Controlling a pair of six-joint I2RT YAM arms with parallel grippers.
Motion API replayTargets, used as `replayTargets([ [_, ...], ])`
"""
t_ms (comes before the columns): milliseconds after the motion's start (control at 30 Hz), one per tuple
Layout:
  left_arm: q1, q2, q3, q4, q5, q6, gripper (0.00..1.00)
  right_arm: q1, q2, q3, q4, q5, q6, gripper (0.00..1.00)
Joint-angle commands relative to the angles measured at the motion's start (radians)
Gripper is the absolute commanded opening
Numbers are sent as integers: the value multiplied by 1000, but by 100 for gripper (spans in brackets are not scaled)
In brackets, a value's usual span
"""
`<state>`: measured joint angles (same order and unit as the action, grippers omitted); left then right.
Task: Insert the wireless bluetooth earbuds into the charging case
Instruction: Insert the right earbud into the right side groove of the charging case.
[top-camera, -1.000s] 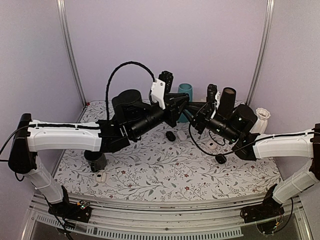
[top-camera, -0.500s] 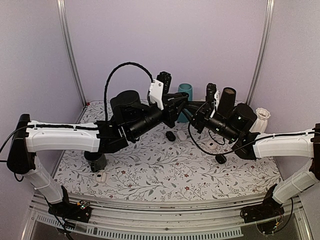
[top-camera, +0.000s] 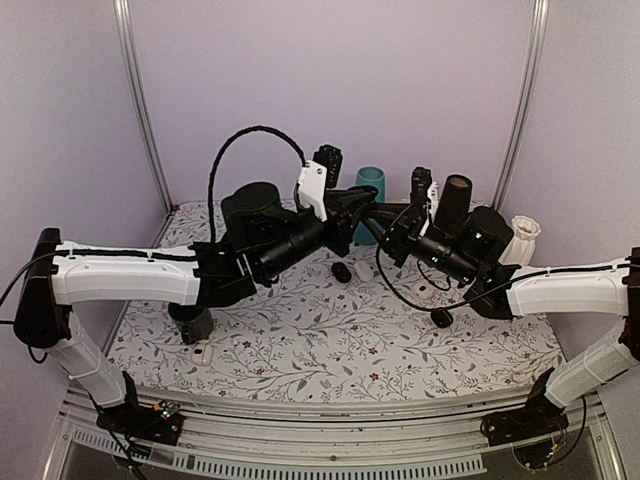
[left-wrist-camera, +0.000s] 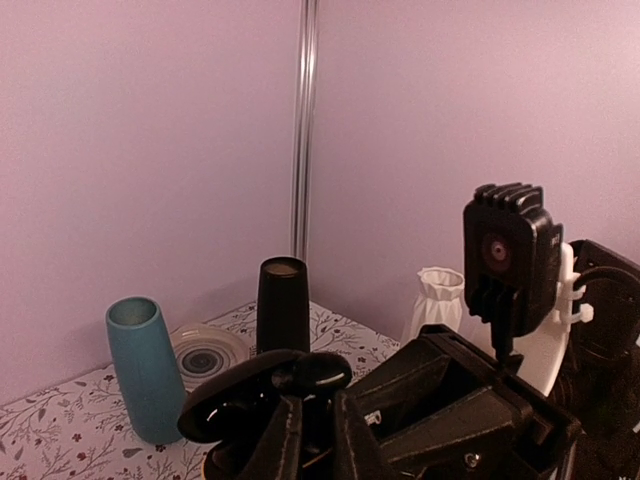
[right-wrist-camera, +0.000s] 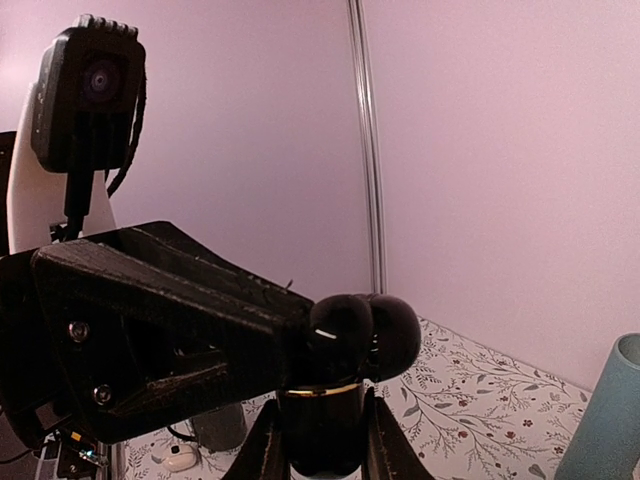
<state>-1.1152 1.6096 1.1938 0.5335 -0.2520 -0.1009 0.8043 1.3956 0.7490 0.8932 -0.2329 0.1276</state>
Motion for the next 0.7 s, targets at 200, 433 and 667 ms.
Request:
replayTargets([
  [200,-16,-32,-50,-59,0,0,10,3,-48,53,51,32,-27,3],
  [433,-16,-37,-48,-69,3,8,11,3,-43,59,50,15,-24,3],
  [667,-13,-33,-3,-102,17,-1,19,4,-38,54,49,-1,3,3],
])
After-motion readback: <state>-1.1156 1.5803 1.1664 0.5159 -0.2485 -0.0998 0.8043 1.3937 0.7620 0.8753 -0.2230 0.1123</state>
